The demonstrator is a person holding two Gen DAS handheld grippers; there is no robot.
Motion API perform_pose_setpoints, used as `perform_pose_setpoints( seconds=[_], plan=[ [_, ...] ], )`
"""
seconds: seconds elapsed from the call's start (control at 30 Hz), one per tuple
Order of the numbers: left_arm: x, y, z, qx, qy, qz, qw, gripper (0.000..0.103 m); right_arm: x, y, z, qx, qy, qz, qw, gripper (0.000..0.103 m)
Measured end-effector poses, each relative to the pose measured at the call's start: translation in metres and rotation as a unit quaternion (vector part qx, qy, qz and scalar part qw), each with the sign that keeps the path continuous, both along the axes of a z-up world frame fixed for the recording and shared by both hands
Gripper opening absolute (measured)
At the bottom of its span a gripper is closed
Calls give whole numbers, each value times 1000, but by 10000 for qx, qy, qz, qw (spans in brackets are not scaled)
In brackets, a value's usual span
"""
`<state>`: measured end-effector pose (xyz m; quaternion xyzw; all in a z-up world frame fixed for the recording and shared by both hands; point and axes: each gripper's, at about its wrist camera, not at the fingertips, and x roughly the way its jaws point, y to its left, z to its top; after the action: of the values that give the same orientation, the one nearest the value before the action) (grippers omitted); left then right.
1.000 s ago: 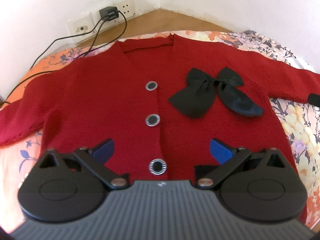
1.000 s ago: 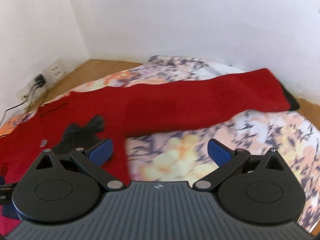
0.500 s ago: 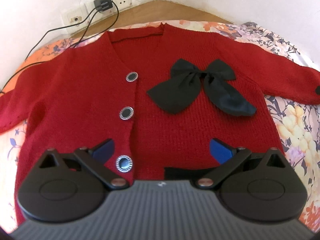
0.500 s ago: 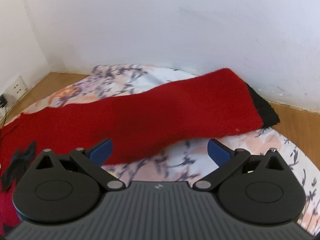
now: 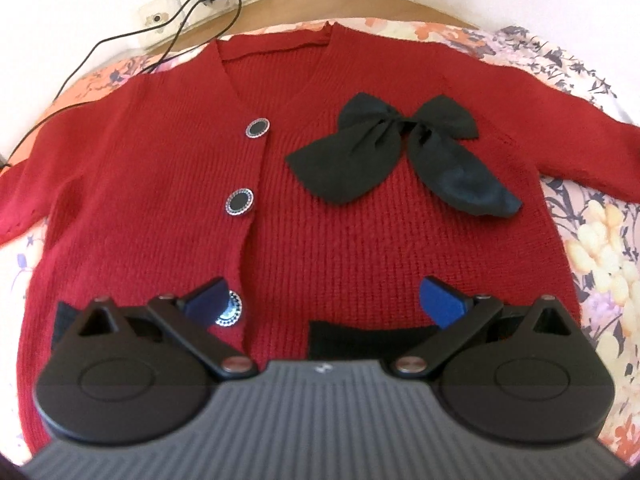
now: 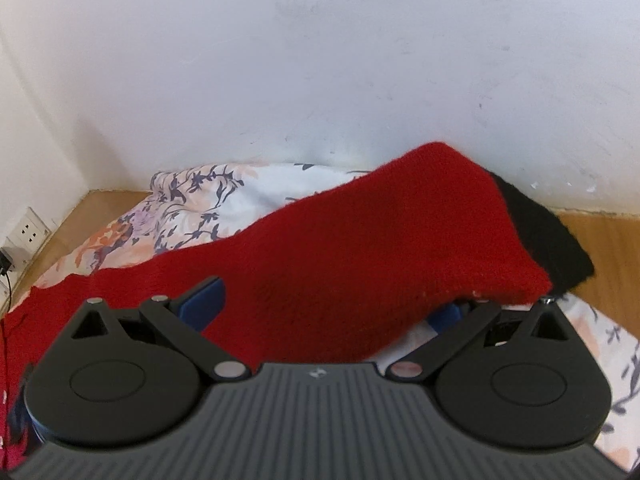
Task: Fold small clothes
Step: 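Move the right gripper to the black-cuffed sleeve and close on it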
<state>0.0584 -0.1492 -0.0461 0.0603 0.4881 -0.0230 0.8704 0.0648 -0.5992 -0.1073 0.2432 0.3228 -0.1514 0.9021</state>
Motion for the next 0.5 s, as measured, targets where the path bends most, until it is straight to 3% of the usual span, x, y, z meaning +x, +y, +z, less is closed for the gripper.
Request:
perform_pose_setpoints(
  seconds=[0.23,0.5],
  plan=[
    [0,-3,-1,-65,41,-27,10000,103,0,3,-3,-106,-47,-41,9999,103],
    [-3,-1,2,-85,49,-41,9999,103,-13,-21,-2,863,-490,-361,9944,103]
  ],
)
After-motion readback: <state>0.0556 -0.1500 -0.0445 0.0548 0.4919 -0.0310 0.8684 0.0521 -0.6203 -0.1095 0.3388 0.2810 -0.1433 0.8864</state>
